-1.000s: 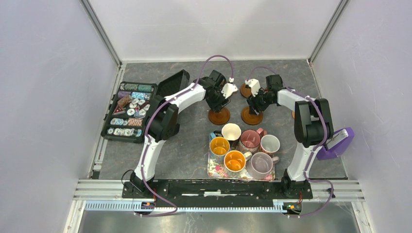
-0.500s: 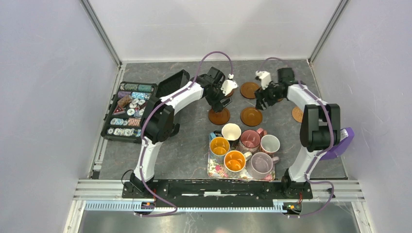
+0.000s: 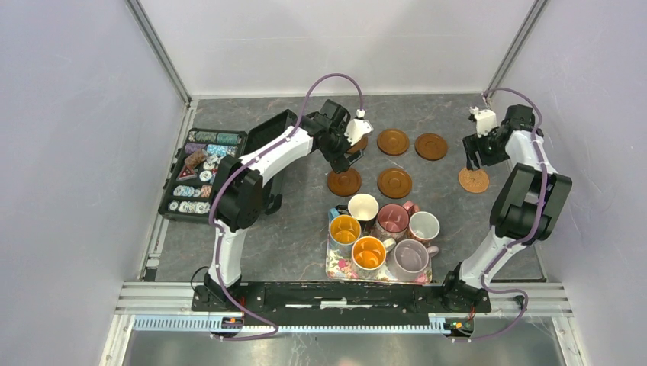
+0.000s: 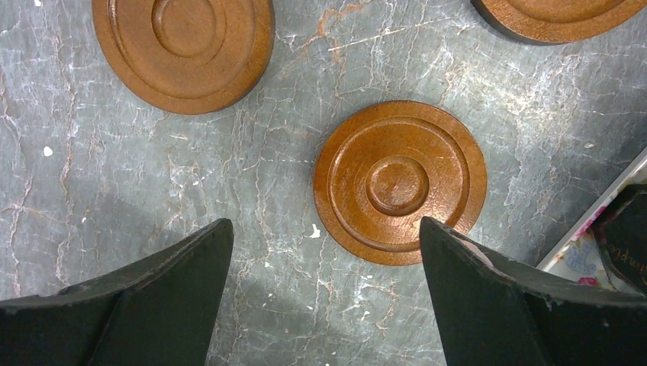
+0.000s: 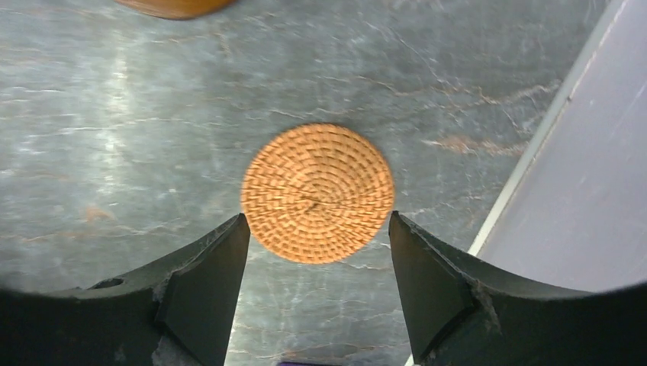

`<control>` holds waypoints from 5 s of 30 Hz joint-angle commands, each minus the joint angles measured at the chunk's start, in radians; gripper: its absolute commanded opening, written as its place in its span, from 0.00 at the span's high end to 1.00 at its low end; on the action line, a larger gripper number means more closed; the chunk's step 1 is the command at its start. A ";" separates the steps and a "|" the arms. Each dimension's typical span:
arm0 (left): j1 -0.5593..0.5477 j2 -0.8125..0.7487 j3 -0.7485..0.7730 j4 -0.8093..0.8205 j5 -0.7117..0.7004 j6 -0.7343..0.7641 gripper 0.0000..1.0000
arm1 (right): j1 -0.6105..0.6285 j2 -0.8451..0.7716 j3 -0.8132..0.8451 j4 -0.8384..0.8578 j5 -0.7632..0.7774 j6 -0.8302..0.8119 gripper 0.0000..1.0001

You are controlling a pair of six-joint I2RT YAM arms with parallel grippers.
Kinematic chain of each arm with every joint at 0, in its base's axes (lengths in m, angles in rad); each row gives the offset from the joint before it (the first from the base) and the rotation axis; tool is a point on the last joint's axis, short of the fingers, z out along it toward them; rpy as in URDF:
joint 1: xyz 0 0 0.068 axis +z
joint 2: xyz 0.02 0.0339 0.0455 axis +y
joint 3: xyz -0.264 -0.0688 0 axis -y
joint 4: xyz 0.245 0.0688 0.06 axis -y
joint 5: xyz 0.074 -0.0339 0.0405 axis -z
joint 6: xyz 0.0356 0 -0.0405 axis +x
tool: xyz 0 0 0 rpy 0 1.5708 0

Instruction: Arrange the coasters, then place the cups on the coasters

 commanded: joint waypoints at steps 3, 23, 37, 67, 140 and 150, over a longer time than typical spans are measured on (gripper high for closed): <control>0.002 -0.063 -0.009 0.006 0.017 -0.028 0.02 | -0.036 0.123 0.105 -0.044 0.092 -0.044 0.28; 0.002 -0.091 -0.031 0.001 0.022 -0.028 0.02 | -0.033 0.085 -0.175 -0.070 -0.016 -0.079 0.41; 0.002 -0.105 -0.068 0.012 0.026 -0.034 0.01 | 0.096 0.015 -0.311 0.069 -0.089 0.014 0.41; 0.009 -0.094 -0.057 0.018 0.007 -0.028 0.00 | 0.178 0.044 0.016 0.050 -0.200 0.133 0.34; 0.041 -0.087 0.037 -0.060 0.021 -0.028 0.00 | 0.323 0.074 0.236 0.261 -0.146 -0.027 0.17; 0.042 -0.208 -0.102 -0.022 0.079 -0.026 0.00 | 0.303 -0.150 0.193 -0.472 -0.506 -0.813 0.17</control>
